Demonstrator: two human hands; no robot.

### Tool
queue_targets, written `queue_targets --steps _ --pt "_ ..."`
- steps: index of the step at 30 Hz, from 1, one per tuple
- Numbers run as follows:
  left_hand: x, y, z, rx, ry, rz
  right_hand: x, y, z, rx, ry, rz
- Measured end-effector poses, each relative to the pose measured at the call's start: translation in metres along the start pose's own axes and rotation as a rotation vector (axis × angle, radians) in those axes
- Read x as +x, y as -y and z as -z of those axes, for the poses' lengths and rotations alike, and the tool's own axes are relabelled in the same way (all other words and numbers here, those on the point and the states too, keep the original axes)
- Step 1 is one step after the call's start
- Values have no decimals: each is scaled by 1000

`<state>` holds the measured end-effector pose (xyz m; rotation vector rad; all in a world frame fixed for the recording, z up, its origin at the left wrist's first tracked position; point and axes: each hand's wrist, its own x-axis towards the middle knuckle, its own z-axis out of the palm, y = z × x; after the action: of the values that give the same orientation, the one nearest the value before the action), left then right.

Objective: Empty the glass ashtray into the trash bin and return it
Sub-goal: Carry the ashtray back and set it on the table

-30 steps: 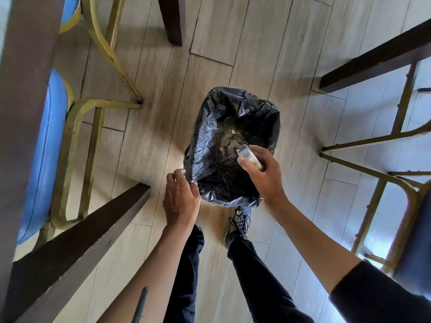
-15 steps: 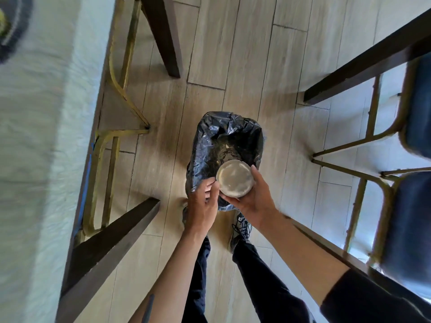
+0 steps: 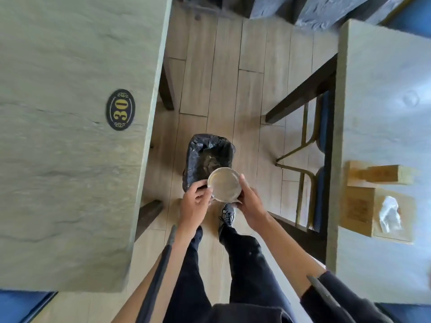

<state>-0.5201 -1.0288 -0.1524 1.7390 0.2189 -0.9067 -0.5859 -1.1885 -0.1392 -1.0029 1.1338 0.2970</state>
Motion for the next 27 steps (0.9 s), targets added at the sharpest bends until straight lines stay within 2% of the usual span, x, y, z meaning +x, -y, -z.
queue_targets --steps 6,10,13,16,18,21,27 --pt "-78 -59 39 29 107 -112 -93 29 -5 -171 8 224" --pt "-130 -85 65 66 90 -164 -145 40 -12 -336 81 371" --pt "-171 -92 78 83 58 -181 -173 38 -15 -500 137 482" --pt "-216 -92 85 72 43 -174 -197 35 -19 -564 185 521" --pt "-244 -82 86 161 52 -181 -210 29 -20 -606 241 549" --pt "-277 -62 86 348 -73 -270 -225 16 -27 -655 336 582" --pt "-336 -31 96 266 -397 -434 -270 -8 -61 -738 516 547"
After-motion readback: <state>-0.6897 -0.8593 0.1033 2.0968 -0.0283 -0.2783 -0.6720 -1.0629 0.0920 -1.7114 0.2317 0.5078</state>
